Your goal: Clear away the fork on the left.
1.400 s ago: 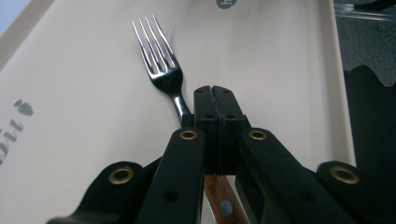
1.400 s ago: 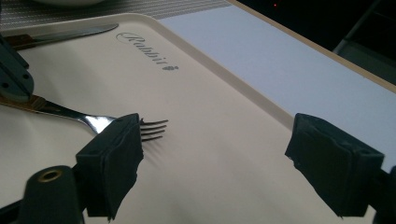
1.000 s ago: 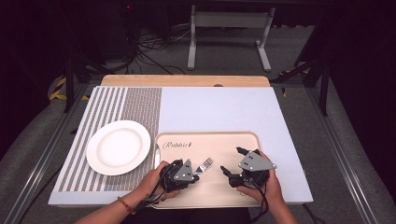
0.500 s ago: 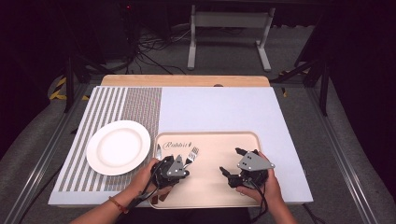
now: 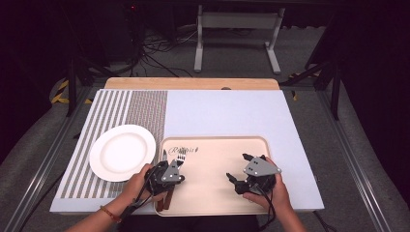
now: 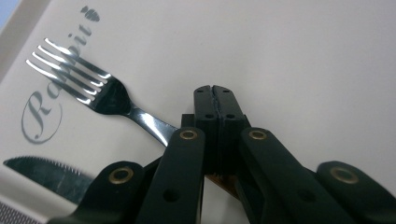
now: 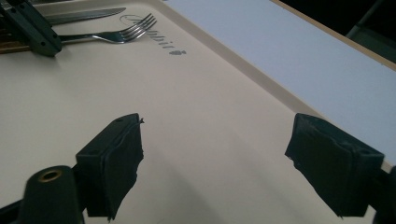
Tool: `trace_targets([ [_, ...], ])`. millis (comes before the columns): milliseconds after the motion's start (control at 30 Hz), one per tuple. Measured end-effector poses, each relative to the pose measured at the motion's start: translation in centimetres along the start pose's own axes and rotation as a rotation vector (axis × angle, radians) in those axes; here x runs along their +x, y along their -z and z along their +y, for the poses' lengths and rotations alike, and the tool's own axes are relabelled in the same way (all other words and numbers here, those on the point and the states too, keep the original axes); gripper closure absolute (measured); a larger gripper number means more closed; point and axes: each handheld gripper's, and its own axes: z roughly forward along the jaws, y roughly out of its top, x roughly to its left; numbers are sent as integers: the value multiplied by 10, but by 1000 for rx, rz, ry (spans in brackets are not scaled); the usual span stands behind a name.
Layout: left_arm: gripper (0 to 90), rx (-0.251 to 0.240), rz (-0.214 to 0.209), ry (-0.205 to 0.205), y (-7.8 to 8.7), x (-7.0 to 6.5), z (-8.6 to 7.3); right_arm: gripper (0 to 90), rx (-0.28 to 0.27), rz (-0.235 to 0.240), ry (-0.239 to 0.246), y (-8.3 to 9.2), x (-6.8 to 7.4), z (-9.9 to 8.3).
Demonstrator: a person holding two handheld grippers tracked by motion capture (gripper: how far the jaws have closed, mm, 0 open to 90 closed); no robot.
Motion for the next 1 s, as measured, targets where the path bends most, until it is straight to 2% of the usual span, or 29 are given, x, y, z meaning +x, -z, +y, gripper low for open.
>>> trace_targets([
  [233, 898, -1, -7, 16, 5, 1, -8, 179, 1, 0, -1, 0, 0, 0],
  [633, 893, -5, 6, 13, 10, 2, -14, 179, -2, -4, 1, 0, 0, 0],
  [1000, 884, -64, 30, -6, 18, 4, -15, 178, -3, -3, 3, 0, -1, 1],
])
